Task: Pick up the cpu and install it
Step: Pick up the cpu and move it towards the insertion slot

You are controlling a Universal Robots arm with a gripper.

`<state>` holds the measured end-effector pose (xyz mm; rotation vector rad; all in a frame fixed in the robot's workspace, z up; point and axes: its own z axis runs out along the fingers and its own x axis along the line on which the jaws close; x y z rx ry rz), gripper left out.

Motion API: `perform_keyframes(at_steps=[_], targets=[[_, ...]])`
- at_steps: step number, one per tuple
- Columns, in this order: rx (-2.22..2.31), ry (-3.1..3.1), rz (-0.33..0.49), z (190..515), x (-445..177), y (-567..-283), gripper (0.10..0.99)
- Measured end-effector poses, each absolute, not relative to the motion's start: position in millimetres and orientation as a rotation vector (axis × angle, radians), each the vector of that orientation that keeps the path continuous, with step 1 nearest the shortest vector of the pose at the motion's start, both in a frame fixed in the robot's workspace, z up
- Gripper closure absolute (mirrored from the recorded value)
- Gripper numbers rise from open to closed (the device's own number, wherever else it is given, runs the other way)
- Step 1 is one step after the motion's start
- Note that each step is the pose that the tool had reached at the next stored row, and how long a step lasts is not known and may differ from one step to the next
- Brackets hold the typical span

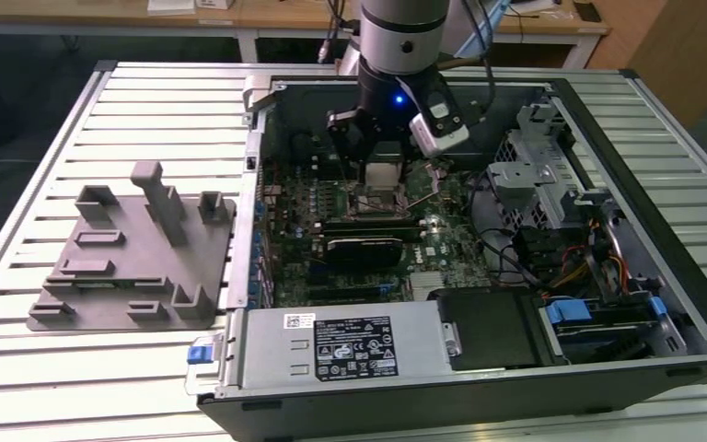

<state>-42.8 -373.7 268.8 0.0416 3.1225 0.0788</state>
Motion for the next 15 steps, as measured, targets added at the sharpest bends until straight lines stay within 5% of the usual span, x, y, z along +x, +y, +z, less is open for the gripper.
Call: perform_keyframes(at_steps=[15], targets=[[0.041,3.124,0.079,260,-40,-358,0.545]])
